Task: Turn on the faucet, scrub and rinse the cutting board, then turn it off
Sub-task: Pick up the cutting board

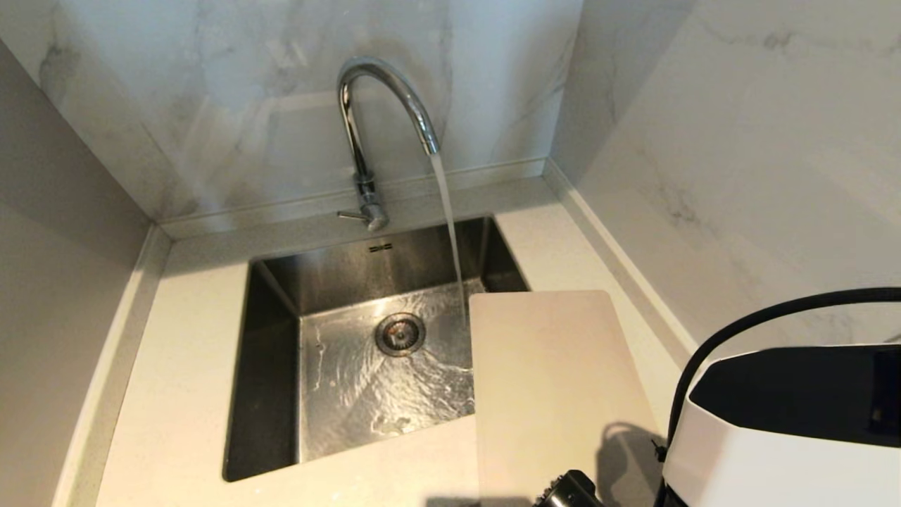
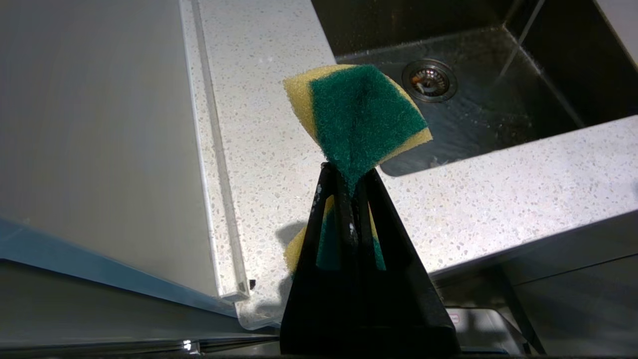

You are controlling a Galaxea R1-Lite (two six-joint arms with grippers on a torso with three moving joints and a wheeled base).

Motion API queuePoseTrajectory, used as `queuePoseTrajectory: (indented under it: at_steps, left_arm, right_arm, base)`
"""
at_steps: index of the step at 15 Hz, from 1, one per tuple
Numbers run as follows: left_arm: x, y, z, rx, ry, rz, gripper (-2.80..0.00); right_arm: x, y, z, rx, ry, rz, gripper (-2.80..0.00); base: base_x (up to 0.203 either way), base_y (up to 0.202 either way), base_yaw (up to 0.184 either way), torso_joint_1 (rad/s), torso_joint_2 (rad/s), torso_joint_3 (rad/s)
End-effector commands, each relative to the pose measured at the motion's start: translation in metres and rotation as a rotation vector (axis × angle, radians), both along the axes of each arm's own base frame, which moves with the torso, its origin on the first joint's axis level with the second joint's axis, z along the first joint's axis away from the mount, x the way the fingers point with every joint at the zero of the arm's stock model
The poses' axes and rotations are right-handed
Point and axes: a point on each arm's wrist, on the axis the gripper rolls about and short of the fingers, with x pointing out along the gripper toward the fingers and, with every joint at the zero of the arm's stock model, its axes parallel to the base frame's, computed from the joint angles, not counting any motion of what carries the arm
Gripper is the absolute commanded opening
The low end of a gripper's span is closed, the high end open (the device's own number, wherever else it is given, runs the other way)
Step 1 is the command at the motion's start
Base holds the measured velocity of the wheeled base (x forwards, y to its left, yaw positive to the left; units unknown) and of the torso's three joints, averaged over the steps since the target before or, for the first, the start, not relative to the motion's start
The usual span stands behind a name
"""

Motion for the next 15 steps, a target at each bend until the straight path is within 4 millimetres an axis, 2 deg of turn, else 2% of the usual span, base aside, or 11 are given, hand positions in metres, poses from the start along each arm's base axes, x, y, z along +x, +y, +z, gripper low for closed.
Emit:
queuePoseTrajectory:
  at_steps: [1, 2, 3, 15]
  left_arm:
    - [0.0001, 0.0, -0.0004, 0.0, 0.001, 0.0, -2.8]
    - [0.0, 0.0, -0.0002, 0.0, 0.0, 0.0, -2.8]
    - [0.0, 0.0, 0.0, 0.0, 0.0, 0.0, -2.8]
    - [0.0, 0.0, -0.0002, 0.0, 0.001, 0.0, -2.8]
  right_arm:
    - [-0.0008, -0.0005, -0.0013, -0.007, 0.002, 0.006, 0.0]
    - [-0.0011, -0.0008, -0.0016, -0.008, 0.003, 0.006, 0.0]
    - [-0.0012, -0.0009, -0.0016, -0.008, 0.004, 0.006, -2.8]
    - [-0.0043, -0.0035, 0.0045, 0.001, -0.004, 0.007, -2.8]
  base:
    - [0.0, 0.0, 0.0, 0.0, 0.0, 0.0]
    - [0.0, 0.0, 0.0, 0.0, 0.0, 0.0]
    - [0.0, 0.0, 0.0, 0.0, 0.0, 0.0]
    - [0.0, 0.0, 0.0, 0.0, 0.0, 0.0]
